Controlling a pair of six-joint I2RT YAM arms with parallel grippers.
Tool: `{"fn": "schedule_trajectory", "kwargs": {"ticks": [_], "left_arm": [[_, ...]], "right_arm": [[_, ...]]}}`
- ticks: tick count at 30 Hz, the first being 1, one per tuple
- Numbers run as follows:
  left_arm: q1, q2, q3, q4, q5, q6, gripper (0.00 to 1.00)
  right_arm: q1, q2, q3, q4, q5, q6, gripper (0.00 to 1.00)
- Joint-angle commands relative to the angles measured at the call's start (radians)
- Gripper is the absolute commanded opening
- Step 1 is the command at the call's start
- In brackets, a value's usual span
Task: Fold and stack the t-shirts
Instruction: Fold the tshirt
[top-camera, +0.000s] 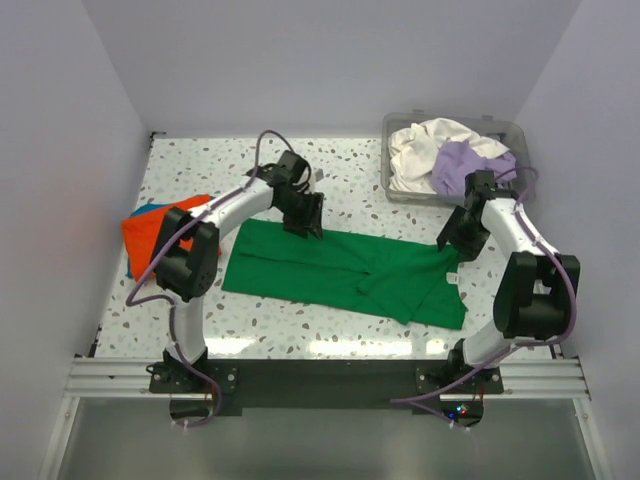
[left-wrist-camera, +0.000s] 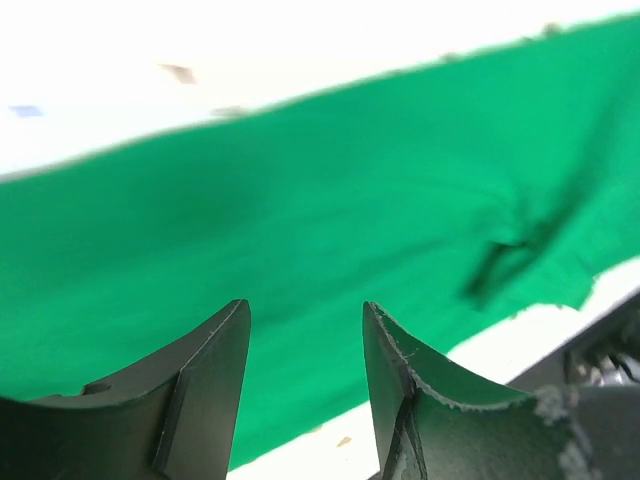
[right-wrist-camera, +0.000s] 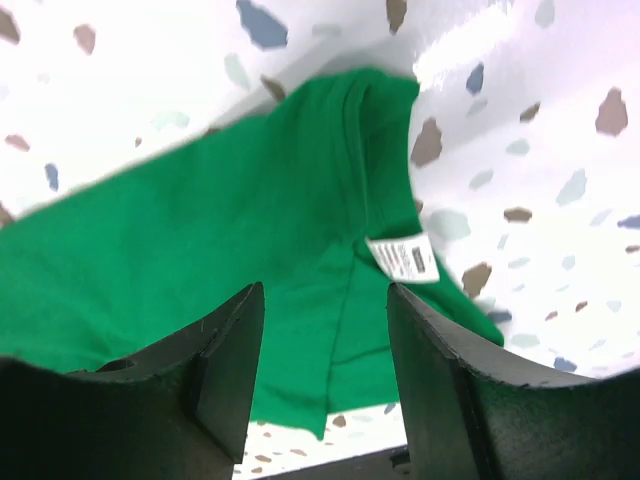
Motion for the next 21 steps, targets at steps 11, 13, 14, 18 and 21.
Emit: {"fn": "schedule_trajectory", "kwargs": {"ticks": [11, 13, 14, 18, 21], "left_arm": [[0.209, -0.020, -0.092, 0.107, -0.075, 0.081, 0.54], [0.226, 0.003, -0.113, 0.127, -0.084, 0.073, 0.54], [0.234, 0.011, -0.122, 0.148, -0.084, 0.070, 0.54], [0.275, 0.042, -0.173, 0.202, -0.095, 0.066, 0.53], [0.286, 0.069, -0.193, 0.234, -0.107, 0.069, 0.52]], "right_arm": [[-0.067, 0.177, 0.045, 0.215, 0.035, -0.025, 0.45], [-0.069, 0.194, 0.047, 0.224, 0.049, -0.025, 0.42], [-0.069, 0.209, 0.048, 0.224, 0.052, -0.025, 0.38], [-0.070, 0.250, 0.053, 0.214, 0.095, -0.027, 0.15], [-0.070, 0.276, 0.070, 0.197, 0.133, -0.031, 0.11]]}}
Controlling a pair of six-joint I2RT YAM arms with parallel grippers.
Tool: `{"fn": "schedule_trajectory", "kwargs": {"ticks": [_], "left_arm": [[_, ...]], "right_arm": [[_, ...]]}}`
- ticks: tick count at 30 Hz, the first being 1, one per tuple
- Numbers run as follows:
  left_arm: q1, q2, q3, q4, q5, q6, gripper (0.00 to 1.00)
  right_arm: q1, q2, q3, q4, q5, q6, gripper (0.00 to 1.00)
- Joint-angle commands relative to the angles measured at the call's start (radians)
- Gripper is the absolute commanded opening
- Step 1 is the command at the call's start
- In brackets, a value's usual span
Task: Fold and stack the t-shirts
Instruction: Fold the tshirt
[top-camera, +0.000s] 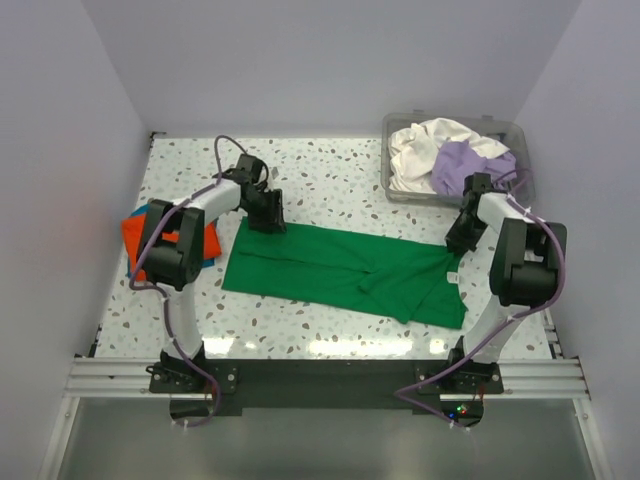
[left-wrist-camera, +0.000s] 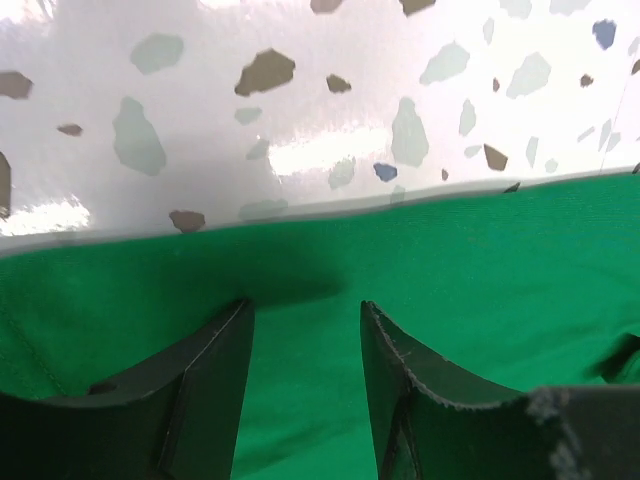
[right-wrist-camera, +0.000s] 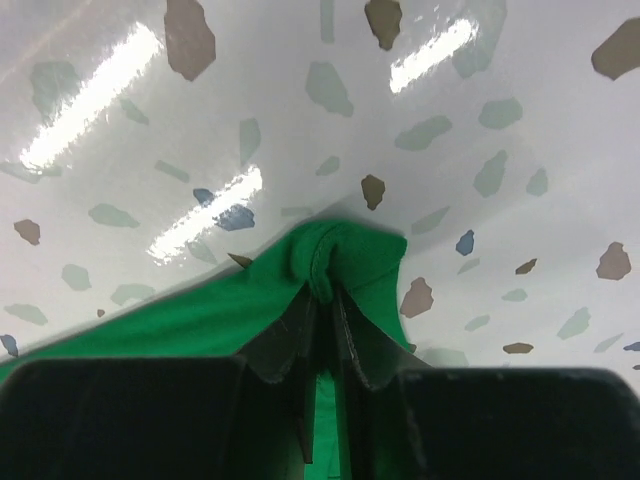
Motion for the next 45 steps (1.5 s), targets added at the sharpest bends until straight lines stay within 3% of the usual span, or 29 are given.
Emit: {"fn": "schedule_trajectory", "kwargs": {"ticks": [1, 11, 13, 14, 17, 20, 30, 34, 40, 45], "left_arm": [[0.024, 0.058, -0.028, 0.074, -0.049, 0.018, 0.52], [0.052, 0.112, -0.003, 0.120, -0.046, 0.004, 0.52], [0.052, 0.119, 0.006, 0.117, -0.049, 0.010, 0.52], [0.052, 0.119, 0.011, 0.114, -0.051, 0.015, 0.52], [0.050, 0.109, 0.012, 0.126, -0.033, 0.029, 0.52], [0.049, 0.095, 0.015, 0.137, 0.003, 0.036, 0.52], [0.044, 0.031, 0.058, 0.106, 0.032, 0.049, 0.52], [0.043, 0.012, 0.074, 0.092, 0.037, 0.050, 0.52], [0.043, -0.002, 0.086, 0.082, 0.040, 0.050, 0.52], [0.041, -0.003, 0.069, 0.082, 0.044, 0.049, 0.52]], "right_arm": [[-0.008, 0.032, 0.046, 0.000, 0.090, -0.012, 0.11], [-0.023, 0.042, 0.066, -0.044, 0.211, -0.052, 0.17], [-0.030, 0.040, 0.063, -0.044, 0.233, -0.055, 0.22], [-0.031, 0.039, 0.062, -0.044, 0.234, -0.055, 0.33], [-0.036, 0.026, 0.071, -0.043, 0.216, -0.065, 0.46], [-0.036, -0.004, 0.086, -0.061, 0.222, -0.073, 0.55], [-0.036, -0.187, 0.118, -0.168, 0.242, -0.087, 0.64], [-0.036, -0.218, 0.140, -0.167, 0.161, -0.088, 0.66], [-0.034, -0.192, 0.073, -0.078, -0.100, -0.099, 0.62], [-0.034, -0.129, 0.037, -0.035, -0.210, -0.093, 0.42]]}}
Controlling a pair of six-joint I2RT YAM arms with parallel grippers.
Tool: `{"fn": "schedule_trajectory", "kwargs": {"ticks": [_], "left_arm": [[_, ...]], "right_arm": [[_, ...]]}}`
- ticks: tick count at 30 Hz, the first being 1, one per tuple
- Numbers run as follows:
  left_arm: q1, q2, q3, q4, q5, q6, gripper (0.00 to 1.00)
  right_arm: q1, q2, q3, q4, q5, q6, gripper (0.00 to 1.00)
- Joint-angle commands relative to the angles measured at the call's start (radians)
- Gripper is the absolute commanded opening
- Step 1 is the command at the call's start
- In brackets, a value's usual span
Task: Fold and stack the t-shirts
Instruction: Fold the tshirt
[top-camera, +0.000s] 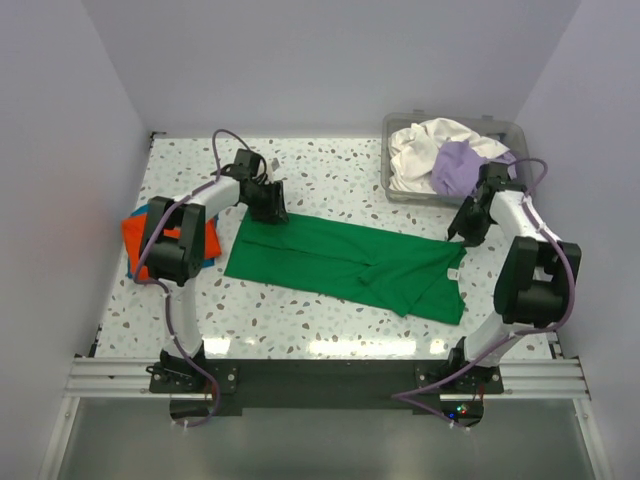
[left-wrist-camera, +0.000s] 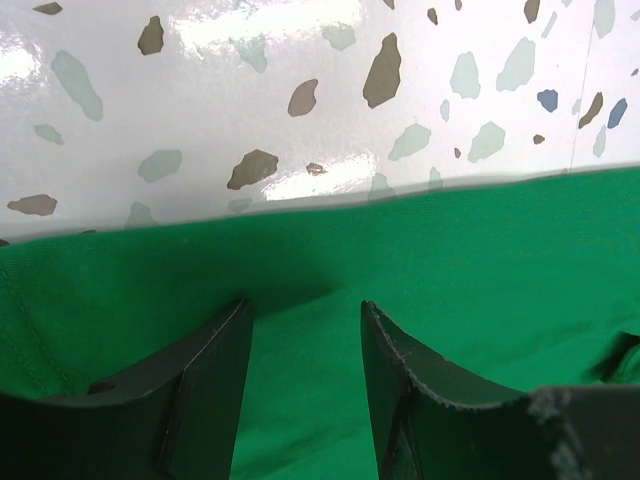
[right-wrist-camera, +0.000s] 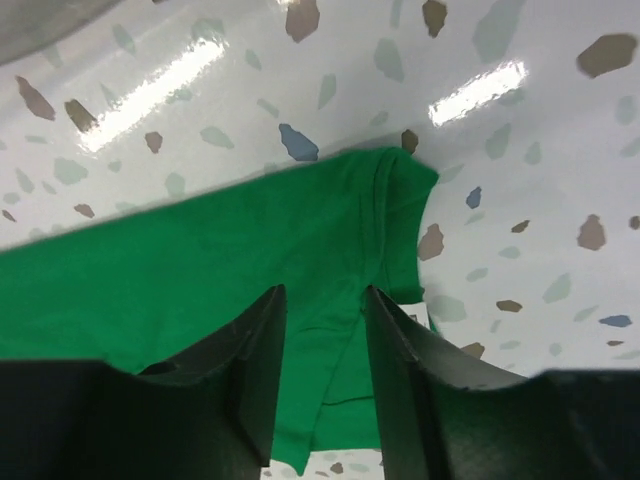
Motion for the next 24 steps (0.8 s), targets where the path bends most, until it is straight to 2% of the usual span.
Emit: {"fn": "schedule_trajectory", "kwargs": {"ticks": [1, 6, 18, 24], "left_arm": [[0.012, -0.047, 0.015, -0.007, -0.015, 0.023, 0.52], [0.013, -0.055, -0.011, 0.002, -0.014, 0.025, 0.53], [0.013, -0.043, -0.038, 0.010, -0.011, 0.031, 0.53], [0.013, -0.043, -0.049, 0.011, -0.012, 0.035, 0.53]], "right_arm": [[-0.002, 0.036, -0.023, 0.043, -0.105, -0.003, 0.40], [-0.002, 0.056, -0.038, 0.028, -0.059, -0.009, 0.27], [-0.002, 0.147, -0.062, 0.068, 0.088, -0.027, 0.19], [-0.002, 0.196, -0.048, 0.083, 0.107, -0.035, 0.19]]}}
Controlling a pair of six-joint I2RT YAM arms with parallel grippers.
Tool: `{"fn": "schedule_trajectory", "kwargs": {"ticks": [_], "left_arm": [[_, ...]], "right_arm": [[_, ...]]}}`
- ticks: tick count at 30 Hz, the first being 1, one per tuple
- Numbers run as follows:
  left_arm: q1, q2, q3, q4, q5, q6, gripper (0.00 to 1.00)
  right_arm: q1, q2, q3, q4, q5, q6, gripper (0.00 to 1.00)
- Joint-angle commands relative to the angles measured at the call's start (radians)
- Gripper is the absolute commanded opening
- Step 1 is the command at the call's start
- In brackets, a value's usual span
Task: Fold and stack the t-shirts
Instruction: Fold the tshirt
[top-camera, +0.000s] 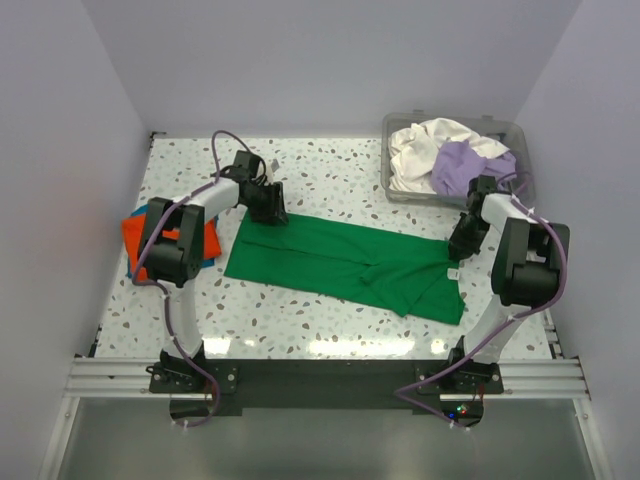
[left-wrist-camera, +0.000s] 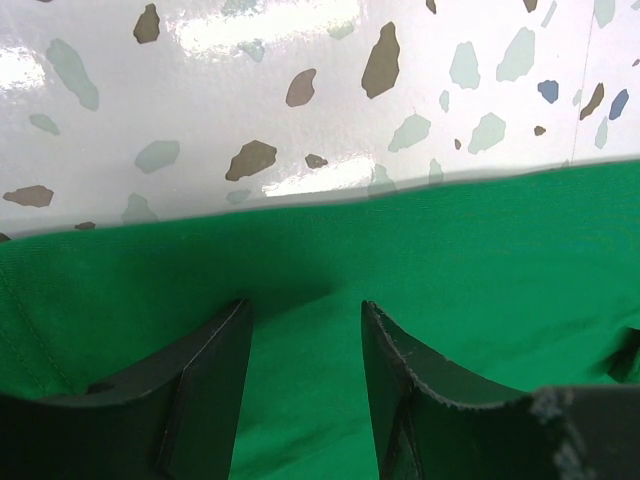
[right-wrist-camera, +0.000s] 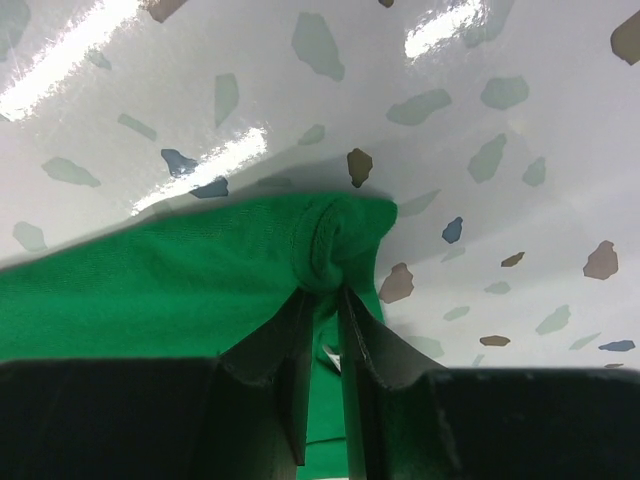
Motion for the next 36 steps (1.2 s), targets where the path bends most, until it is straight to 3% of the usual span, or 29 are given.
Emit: {"fn": "schedule_trajectory", "kwargs": {"ticks": [1, 8, 13, 16, 21, 26, 30, 36], "left_arm": [[0.013, -0.029, -0.023, -0.006, -0.015, 0.030, 0.53], [0.013, -0.037, -0.037, -0.012, -0.068, 0.037, 0.53], [0.013, -0.074, -0.026, -0.017, -0.062, 0.047, 0.56], [0.011, -0.120, -0.011, -0.018, -0.050, 0.047, 0.57], [-0.015, -0.190, -0.006, -0.009, -0.044, 0.037, 0.57], [-0.053, -0.158, -0.069, 0.044, 0.028, 0.008, 0.57], [-0.059, -0.153, -0.160, 0.109, 0.034, -0.015, 0.57], [-0.061, -0.164, -0.266, 0.127, 0.004, -0.018, 0.57]], "right_arm": [[-0.003, 0.035, 0.014, 0.038, 0.065, -0.021, 0.19], [-0.003, 0.034, 0.032, 0.005, 0.123, -0.044, 0.20], [-0.005, -0.023, 0.067, -0.040, 0.140, -0.053, 0.48], [-0.004, -0.077, 0.106, -0.073, 0.136, -0.057, 0.56], [0.002, -0.172, 0.126, -0.106, 0.024, -0.021, 0.60], [0.023, -0.218, 0.063, -0.058, -0.127, 0.053, 0.61], [0.046, -0.187, 0.018, 0.003, -0.196, 0.091, 0.61], [0.106, -0.060, 0.011, 0.058, -0.171, 0.097, 0.60]]}}
